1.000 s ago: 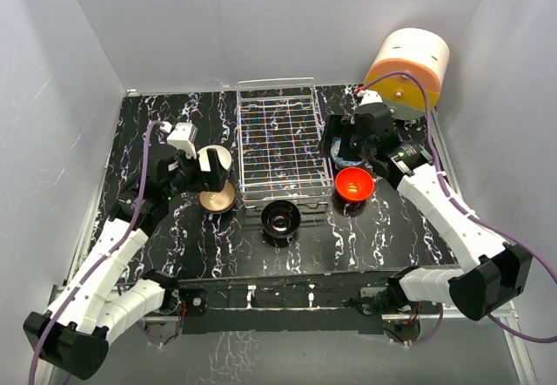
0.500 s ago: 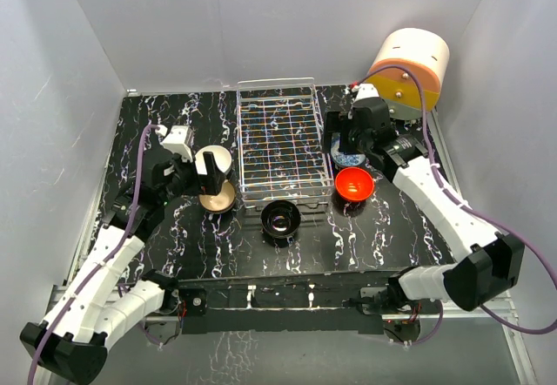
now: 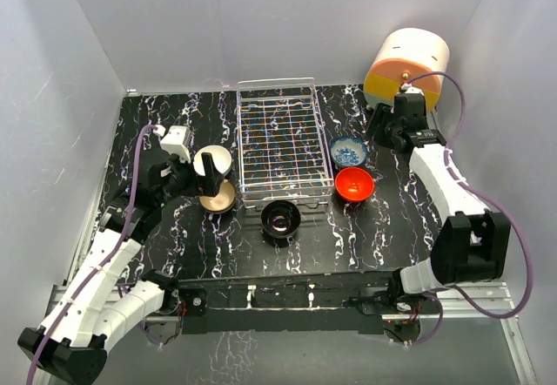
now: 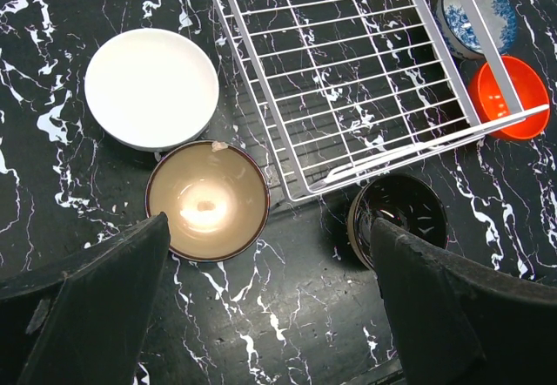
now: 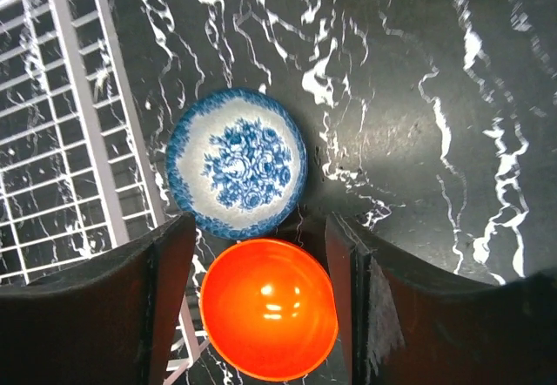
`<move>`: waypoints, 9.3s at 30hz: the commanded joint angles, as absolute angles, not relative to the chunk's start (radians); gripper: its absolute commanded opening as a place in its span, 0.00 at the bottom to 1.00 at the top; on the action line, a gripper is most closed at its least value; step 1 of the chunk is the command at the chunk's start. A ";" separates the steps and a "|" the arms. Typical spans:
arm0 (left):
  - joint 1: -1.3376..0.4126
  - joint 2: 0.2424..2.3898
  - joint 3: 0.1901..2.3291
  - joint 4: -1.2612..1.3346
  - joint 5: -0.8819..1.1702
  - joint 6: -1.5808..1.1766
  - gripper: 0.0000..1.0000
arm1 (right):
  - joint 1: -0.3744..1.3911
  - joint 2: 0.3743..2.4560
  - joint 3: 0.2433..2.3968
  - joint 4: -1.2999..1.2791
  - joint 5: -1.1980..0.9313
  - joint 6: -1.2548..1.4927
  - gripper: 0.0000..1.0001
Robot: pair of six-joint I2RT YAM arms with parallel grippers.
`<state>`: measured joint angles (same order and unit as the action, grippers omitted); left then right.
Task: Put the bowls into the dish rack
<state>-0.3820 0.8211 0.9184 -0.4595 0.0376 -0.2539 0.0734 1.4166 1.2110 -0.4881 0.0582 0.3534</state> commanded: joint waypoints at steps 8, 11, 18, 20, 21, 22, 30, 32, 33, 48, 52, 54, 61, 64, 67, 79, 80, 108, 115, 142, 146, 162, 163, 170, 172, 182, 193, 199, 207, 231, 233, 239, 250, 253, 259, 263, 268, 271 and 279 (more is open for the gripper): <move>-0.387 0.805 0.915 -0.465 0.040 -0.263 0.97 | 0.056 1.531 1.146 -0.363 -0.037 0.339 0.62; -0.387 0.809 0.907 -0.462 0.040 -0.267 0.97 | 0.056 1.567 1.145 -0.370 -0.007 0.333 0.63; -0.387 0.808 0.914 -0.464 0.037 -0.269 0.97 | 0.057 1.645 1.137 -0.329 -0.015 0.344 0.61; -0.387 0.810 0.917 -0.468 0.035 -0.265 0.97 | 0.056 1.658 1.135 -0.315 -0.015 0.351 0.61; -0.388 0.812 0.918 -0.470 0.034 -0.263 0.97 | 0.055 1.662 1.135 -0.311 -0.016 0.353 0.61; -0.387 0.813 0.919 -0.472 0.032 -0.260 0.97 | 0.057 1.666 1.136 -0.308 -0.019 0.353 0.59; -0.387 0.827 0.918 -0.468 -0.008 -0.254 0.97 | 0.065 1.554 1.134 -0.329 -0.032 0.331 0.57; -0.387 0.823 0.924 -0.475 -0.061 -0.274 0.97 | 0.094 1.499 1.148 -0.348 -0.021 0.314 0.57; -0.387 0.816 0.930 -0.481 -0.099 -0.288 0.97 | 0.119 1.475 1.160 -0.362 -0.007 0.305 0.57; -0.387 0.653 1.051 -0.611 -0.343 -0.343 0.97 | 0.734 1.343 1.279 -0.460 0.028 0.255 0.61; -0.387 0.624 1.047 -0.619 -0.347 -0.351 0.97 | 0.928 1.285 1.255 -0.512 0.101 0.281 0.61; -0.387 0.618 1.050 -0.629 -0.346 -0.356 0.97 | 1.019 1.251 1.236 -0.536 0.141 0.300 0.60; -0.387 0.552 1.022 -0.635 -0.339 -0.396 0.97 | 1.294 1.234 1.116 -0.551 0.285 0.354 0.60; -0.387 0.531 1.020 -0.641 -0.328 -0.411 0.97 | 1.323 1.303 1.074 -0.546 0.336 0.351 0.60; -0.387 0.527 1.031 -0.657 -0.326 -0.416 0.97 | 1.324 1.377 1.057 -0.521 0.410 0.341 0.60; -0.387 0.514 1.051 -0.685 -0.325 -0.416 0.97 | 1.324 1.535 1.047 -0.396 0.480 0.249 0.60; -0.387 0.514 1.051 -0.685 -0.326 -0.415 0.97 | 1.324 1.540 1.038 -0.383 0.481 0.243 0.60; -0.387 0.490 1.031 -0.717 -0.331 -0.414 0.97 | 1.305 1.677 0.983 -0.273 0.517 0.224 0.15; -0.387 0.476 1.032 -0.728 -0.345 -0.413 0.97 | 1.305 1.656 0.985 -0.294 0.512 0.252 0.08; -0.386 0.475 1.058 -0.706 -0.319 -0.418 0.97 | 0.699 1.309 1.223 0.064 -0.405 0.485 0.08; -0.387 0.484 1.087 -0.707 -0.314 -0.414 0.97 | 0.536 1.465 1.234 0.307 -0.600 0.678 0.08; -0.387 0.500 1.129 -0.708 -0.305 -0.409 0.97 | 0.416 2.047 1.314 1.018 -0.723 1.337 0.08; -0.387 0.501 1.129 -0.708 -0.304 -0.410 0.97 | 0.414 2.066 1.320 1.035 -0.719 1.358 0.08; -0.387 0.501 1.123 -0.700 -0.308 -0.410 0.97 | 0.410 2.103 1.313 0.941 -0.672 1.348 0.08; -0.387 0.501 1.118 -0.698 -0.308 -0.411 0.97 | 0.406 2.108 1.299 0.914 -0.661 1.351 0.08; -0.387 0.498 1.113 -0.711 -0.316 -0.406 0.97 | 0.368 2.108 1.179 0.841 -0.620 1.353 0.10; -0.387 0.503 1.118 -0.721 -0.323 -0.402 0.97 | 0.323 2.066 1.092 0.751 -0.578 1.322 0.11; -0.387 0.504 1.119 -0.724 -0.329 -0.397 0.97 | 0.315 2.114 1.057 0.956 -0.638 1.414 0.08; -0.387 0.520 1.128 -0.712 -0.327 -0.391 0.97 | 0.363 2.137 1.163 1.048 -0.677 1.536 0.08; -0.387 0.526 1.145 -0.713 -0.321 -0.383 0.97 | 0.392 2.157 1.077 0.869 -0.566 1.579 0.19; -0.387 0.524 1.142 -0.712 -0.325 -0.383 0.97 | 0.385 2.153 1.075 0.864 -0.569 1.571 0.21; -0.387 0.525 1.128 -0.705 -0.323 -0.387 0.97 | 0.370 2.112 1.075 0.774 -0.553 1.506 0.37; -0.387 0.516 1.116 -0.696 -0.317 -0.393 0.97 | 0.360 2.014 1.177 0.430 -0.459 1.281 0.40; -0.387 0.508 1.113 -0.702 -0.319 -0.393 0.97 | 0.360 1.997 1.187 0.368 -0.426 1.239 0.41; -0.387 0.500 1.113 -0.707 -0.321 -0.393 0.97 | 0.360 1.981 1.210 0.277 -0.383 1.177 0.42; -0.387 0.492 1.108 -0.710 -0.324 -0.393 0.97 | 0.360 1.972 1.218 0.243 -0.365 1.140 0.43; -0.387 0.489 1.103 -0.710 -0.325 -0.393 0.97 | 0.364 1.927 1.252 0.143 -0.296 1.045 0.45; -0.387 0.487 1.100 -0.706 -0.325 -0.394 0.97 | 0.368 1.894 1.274 0.087 -0.253 0.986 0.46; -0.387 0.486 1.088 -0.699 -0.318 -0.393 0.97 | 0.434 1.930 1.493 -0.115 -0.179 0.721 0.47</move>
<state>-0.3820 0.4904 1.0954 -0.7116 -0.3218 -0.3973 0.3855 1.9453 1.3350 -0.0174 -0.2409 0.9039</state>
